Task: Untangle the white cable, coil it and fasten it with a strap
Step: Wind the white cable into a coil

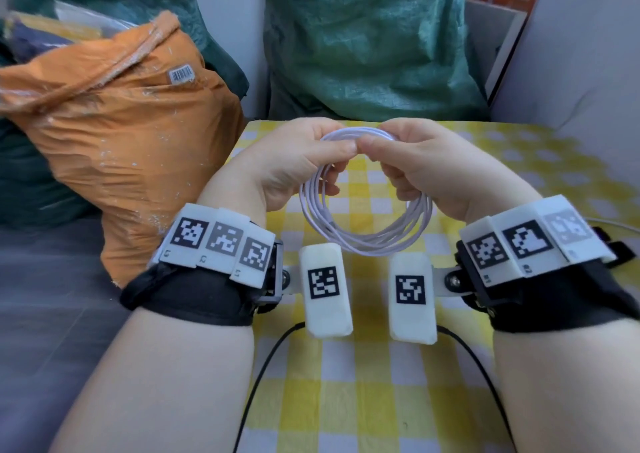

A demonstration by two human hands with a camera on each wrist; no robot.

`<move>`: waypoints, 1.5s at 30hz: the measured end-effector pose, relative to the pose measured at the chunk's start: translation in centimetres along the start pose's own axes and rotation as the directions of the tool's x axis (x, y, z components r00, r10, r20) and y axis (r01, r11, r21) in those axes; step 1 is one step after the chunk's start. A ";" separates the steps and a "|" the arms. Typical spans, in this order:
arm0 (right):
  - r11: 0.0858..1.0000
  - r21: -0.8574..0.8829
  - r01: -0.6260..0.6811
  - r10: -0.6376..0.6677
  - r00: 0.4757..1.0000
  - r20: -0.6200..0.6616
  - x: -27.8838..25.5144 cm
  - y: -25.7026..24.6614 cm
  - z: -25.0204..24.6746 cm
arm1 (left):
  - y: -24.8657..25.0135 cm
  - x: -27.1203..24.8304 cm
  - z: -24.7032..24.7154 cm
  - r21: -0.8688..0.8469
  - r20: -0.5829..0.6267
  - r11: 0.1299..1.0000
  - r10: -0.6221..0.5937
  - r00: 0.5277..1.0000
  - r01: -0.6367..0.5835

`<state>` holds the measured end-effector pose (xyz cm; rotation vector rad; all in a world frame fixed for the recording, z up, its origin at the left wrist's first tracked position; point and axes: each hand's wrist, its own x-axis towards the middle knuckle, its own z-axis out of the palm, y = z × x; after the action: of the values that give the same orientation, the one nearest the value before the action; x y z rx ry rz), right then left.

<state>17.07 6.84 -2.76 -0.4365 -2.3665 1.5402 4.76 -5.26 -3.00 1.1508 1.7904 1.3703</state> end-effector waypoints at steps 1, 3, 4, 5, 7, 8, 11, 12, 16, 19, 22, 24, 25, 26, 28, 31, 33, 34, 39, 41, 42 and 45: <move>1.000 0.003 0.005 -0.005 1.000 0.003 0.0 -0.1 0.0 | 0.0 0.0 0.0 -0.001 0.019 1.000 -0.002 1.000 0.002; 1.000 -0.002 0.022 -0.022 1.000 -0.006 0.0 -0.1 -0.1 | 0.0 -0.1 0.1 -0.036 0.052 0.999 -0.014 0.999 0.016; 0.999 -0.010 0.031 -0.031 0.999 -0.015 0.0 -0.1 -0.1 | 0.1 -0.1 0.1 -0.049 0.058 0.999 -0.020 0.998 0.023; 0.999 -0.016 0.039 -0.039 0.999 -0.023 0.0 -0.1 0.0 | 0.1 -0.1 0.1 -0.057 0.058 0.998 -0.029 0.998 0.032; 0.999 -0.018 0.051 -0.051 0.998 -0.029 0.1 0.1 0.1 | 0.2 -0.2 0.1 -0.074 0.055 0.996 -0.042 0.998 0.046; 0.998 -0.015 0.053 -0.054 0.998 -0.029 0.1 0.1 0.1 | 0.4 -0.2 0.1 -0.087 0.051 0.995 -0.049 0.998 0.053; 0.998 -0.001 0.065 -0.065 0.997 -0.036 0.2 0.1 0.1 | 0.7 -0.2 0.3 -0.152 0.036 0.982 -0.107 0.994 0.111; 0.997 0.002 0.072 -0.072 0.996 -0.046 0.2 0.0 0.1 | 0.8 -0.1 0.3 -0.177 0.030 0.975 -0.134 0.991 0.137; 0.994 -0.019 0.111 -0.112 0.987 -0.118 0.4 0.1 0.1 | 0.9 0.2 0.3 -0.280 -0.029 0.944 -0.192 0.981 0.176; 0.993 0.005 0.119 -0.117 0.981 -0.152 0.6 0.3 -0.1 | 0.9 0.3 -0.1 -0.362 -0.082 0.920 -0.193 0.978 0.151; 0.993 0.004 0.114 -0.111 0.974 -0.197 0.8 0.5 -0.3 | 0.9 0.4 -0.2 -0.438 -0.135 0.893 -0.178 0.975 0.102; 0.995 0.039 0.092 -0.081 0.972 -0.222 0.8 0.6 -0.3 | 0.8 0.5 -0.2 -0.490 -0.171 0.870 -0.166 0.971 0.062; 0.996 0.053 0.076 -0.062 0.971 -0.231 0.8 0.6 -0.4 | 0.8 0.5 -0.2 -0.513 -0.186 0.857 -0.163 0.969 0.046; 0.997 0.052 0.060 -0.046 0.971 -0.235 0.8 0.6 -0.4 | 0.8 0.5 -0.2 -0.532 -0.198 0.846 -0.162 0.967 0.033; 0.999 0.033 0.026 -0.017 0.974 -0.227 0.6 0.6 -0.5 | 0.8 0.6 -0.2 -0.562 -0.219 0.827 -0.164 0.962 0.013; 1.000 0.024 -0.013 0.018 0.978 -0.209 0.4 0.4 -0.5 | 0.7 0.7 -0.3 -0.599 -0.260 0.801 -0.167 0.951 -0.024; 0.999 0.012 -0.030 0.032 0.980 -0.196 0.3 0.3 -0.6 | 0.6 0.8 -0.3 -0.613 -0.283 0.789 -0.164 0.945 -0.047; 0.999 0.008 -0.035 0.036 0.981 -0.190 0.3 0.2 -0.7 | 0.6 0.8 -0.3 -0.618 -0.291 0.784 -0.164 0.943 -0.055; 0.998 0.026 -0.053 0.056 0.986 -0.155 0.3 0.4 -1.0 | 0.5 0.9 -0.5 -0.628 -0.299 0.775 -0.154 0.942 -0.072; 0.996 0.080 -0.027 0.038 0.988 -0.147 0.3 0.4 -1.1 | 0.4 0.9 -0.7 -0.612 -0.272 0.789 -0.144 0.951 -0.056; 0.994 0.108 -0.003 0.020 0.988 -0.153 0.4 0.4 -1.1 | 0.4 0.8 -0.7 -0.595 -0.251 0.803 -0.136 0.958 -0.042; 0.974 0.211 0.082 -0.040 0.980 -0.196 0.5 0.3 -1.0 | 0.3 0.6 -0.6 -0.538 -0.160 0.843 -0.122 0.979 0.017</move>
<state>17.06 8.01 -2.60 -0.4350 -2.0224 1.6292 4.07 -4.96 -2.56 0.6624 1.4031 1.8303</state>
